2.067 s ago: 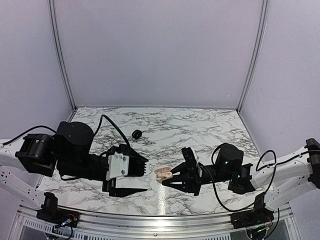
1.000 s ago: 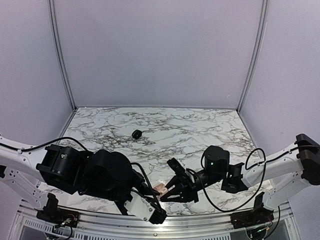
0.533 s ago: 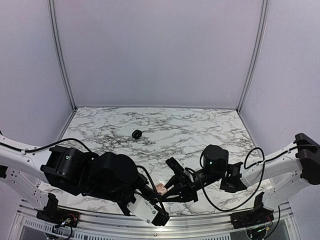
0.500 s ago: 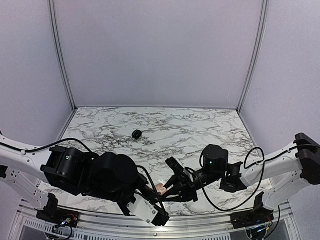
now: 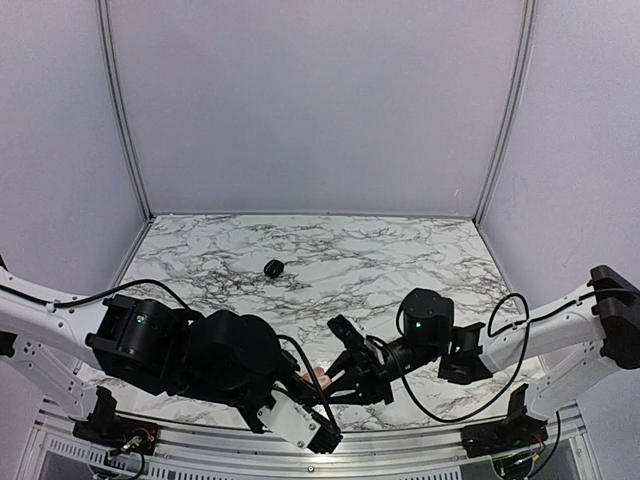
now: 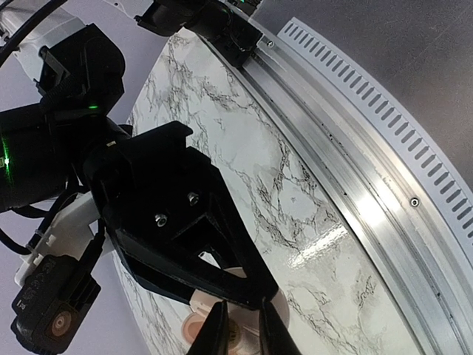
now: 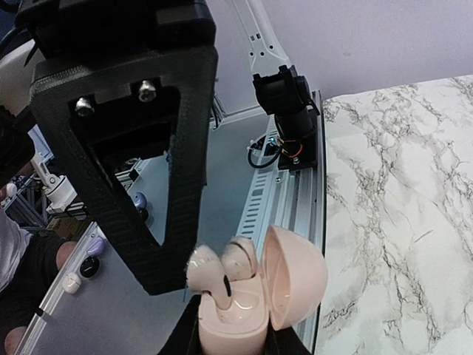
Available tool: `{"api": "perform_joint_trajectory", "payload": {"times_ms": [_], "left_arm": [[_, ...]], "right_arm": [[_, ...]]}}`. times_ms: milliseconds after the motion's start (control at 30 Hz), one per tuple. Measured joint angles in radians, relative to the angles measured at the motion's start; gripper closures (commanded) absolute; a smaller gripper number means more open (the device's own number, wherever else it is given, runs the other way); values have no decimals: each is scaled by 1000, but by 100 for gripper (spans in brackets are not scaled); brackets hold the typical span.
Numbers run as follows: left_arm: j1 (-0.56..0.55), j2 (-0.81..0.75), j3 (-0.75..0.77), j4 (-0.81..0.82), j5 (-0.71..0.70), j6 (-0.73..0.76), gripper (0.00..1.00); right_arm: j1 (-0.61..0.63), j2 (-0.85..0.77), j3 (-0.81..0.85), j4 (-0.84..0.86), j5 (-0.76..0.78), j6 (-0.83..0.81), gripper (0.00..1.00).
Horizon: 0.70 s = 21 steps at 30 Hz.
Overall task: Insert the wireless bluetooth earbuds into the charging case
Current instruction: Adjust the right earbud in the right side groove of the charging case.
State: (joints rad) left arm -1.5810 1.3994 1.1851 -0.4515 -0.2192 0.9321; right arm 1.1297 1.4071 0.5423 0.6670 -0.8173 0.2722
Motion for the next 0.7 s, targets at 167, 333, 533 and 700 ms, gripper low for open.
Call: {"api": "perform_joint_trajectory", "payload": {"times_ms": [167, 333, 533, 700], "left_arm": [[-3, 1, 13, -2, -5, 0, 83], [-3, 1, 16, -3, -14, 0, 83], [-3, 3, 18, -2, -26, -5, 85], [-3, 10, 25, -2, -34, -12, 85]], "right_arm": [[10, 2, 11, -18, 3, -13, 100], [16, 2, 17, -29, 12, -18, 100], [28, 2, 19, -49, 24, -38, 100], [46, 2, 29, -69, 31, -60, 100]]}}
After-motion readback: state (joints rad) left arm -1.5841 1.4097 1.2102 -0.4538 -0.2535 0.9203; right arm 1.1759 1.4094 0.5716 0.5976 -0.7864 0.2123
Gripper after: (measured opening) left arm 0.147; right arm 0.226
